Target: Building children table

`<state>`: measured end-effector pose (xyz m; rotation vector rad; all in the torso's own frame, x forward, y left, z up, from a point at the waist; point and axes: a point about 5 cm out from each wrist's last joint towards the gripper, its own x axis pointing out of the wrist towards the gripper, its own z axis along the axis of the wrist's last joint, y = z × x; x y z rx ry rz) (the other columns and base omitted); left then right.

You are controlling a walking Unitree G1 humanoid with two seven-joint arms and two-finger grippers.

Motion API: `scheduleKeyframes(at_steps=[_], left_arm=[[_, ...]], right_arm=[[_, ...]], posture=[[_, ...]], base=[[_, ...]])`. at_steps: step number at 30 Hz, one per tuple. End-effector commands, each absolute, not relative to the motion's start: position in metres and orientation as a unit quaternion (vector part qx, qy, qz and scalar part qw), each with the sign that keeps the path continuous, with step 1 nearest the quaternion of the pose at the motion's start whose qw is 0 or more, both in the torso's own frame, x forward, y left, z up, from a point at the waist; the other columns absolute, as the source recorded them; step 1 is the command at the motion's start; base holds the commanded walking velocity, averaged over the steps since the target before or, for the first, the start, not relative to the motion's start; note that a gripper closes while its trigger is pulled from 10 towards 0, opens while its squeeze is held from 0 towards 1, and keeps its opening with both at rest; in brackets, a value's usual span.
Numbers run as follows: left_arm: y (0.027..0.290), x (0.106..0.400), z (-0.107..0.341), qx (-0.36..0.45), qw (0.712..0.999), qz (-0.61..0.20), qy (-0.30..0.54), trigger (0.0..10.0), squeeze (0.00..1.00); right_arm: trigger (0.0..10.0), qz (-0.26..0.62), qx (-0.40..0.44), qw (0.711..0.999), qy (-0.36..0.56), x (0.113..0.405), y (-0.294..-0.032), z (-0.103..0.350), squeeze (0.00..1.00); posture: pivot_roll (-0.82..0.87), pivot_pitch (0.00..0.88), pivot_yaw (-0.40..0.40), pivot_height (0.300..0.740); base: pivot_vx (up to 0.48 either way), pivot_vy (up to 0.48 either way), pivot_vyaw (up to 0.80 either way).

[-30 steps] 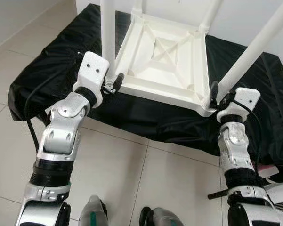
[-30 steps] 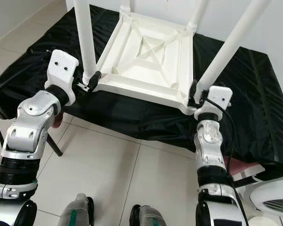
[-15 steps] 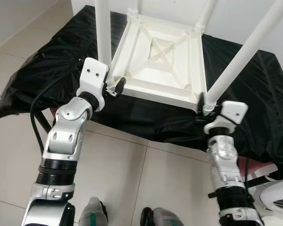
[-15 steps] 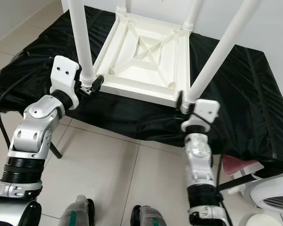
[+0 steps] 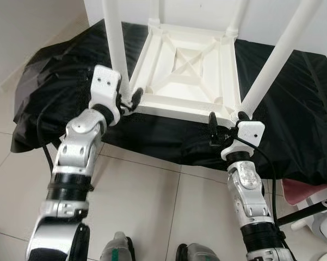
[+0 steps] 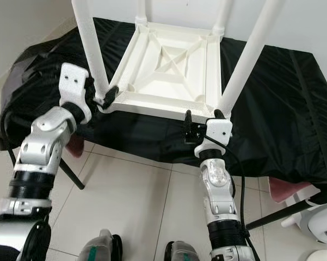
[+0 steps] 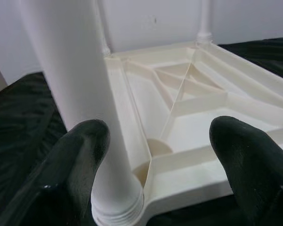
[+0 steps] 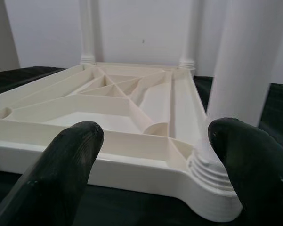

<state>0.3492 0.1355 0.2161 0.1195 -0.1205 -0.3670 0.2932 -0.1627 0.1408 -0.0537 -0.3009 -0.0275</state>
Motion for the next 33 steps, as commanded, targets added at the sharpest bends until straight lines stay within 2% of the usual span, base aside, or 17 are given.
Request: scheduleKeyframes(at_steps=[1,6,13,17,22,28,33], left_arm=[[0.14,0.352,0.212,0.046,0.988,-0.139,-0.054,10.0,0.0],[0.136,0.356,0.204,0.047,0.99,-0.128,-0.041,10.0,0.0],[0.128,0.361,0.208,0.056,0.987,-0.138,-0.059,10.0,0.0],[0.129,0.361,0.204,0.04,0.989,-0.128,-0.061,10.0,0.0],[0.128,0.359,0.2,0.033,0.989,-0.133,-0.058,10.0,0.0],[0.119,0.344,0.186,0.049,0.98,-0.185,-0.055,10.0,0.0],[0.123,0.339,0.18,0.054,0.982,-0.174,-0.053,10.0,0.0]], right_arm=[[10.0,-0.02,-0.03,0.988,-0.15,0.295,-0.163,0.144,0.0],[10.0,-0.027,-0.025,0.986,-0.165,0.302,-0.16,0.152,0.0],[10.0,-0.014,-0.033,0.986,-0.165,0.303,-0.157,0.152,0.0],[10.0,0.012,-0.026,0.988,-0.15,0.303,-0.155,0.145,0.0],[10.0,0.017,-0.021,0.988,-0.15,0.304,-0.154,0.145,0.0],[10.0,0.019,-0.019,0.988,-0.15,0.306,-0.161,0.147,0.0],[10.0,0.021,-0.021,0.989,-0.145,0.304,-0.166,0.144,0.0]], posture=[[-0.07,0.0,0.076,0.74],[-0.11,0.0,0.114,0.74],[-0.11,0.0,0.107,0.74],[-0.07,0.002,0.053,0.74],[-0.06,0.001,0.046,0.74],[-0.01,0.006,0.0,0.74],[0.0,0.01,-0.016,0.74]], base=[[0.0,0.0,0.0],[0.0,0.0,0.0],[0.0,0.0,0.0],[0.0,0.0,0.0],[0.0,0.0,0.0],[0.0,0.0,0.0],[0.0,0.0,0.0]])
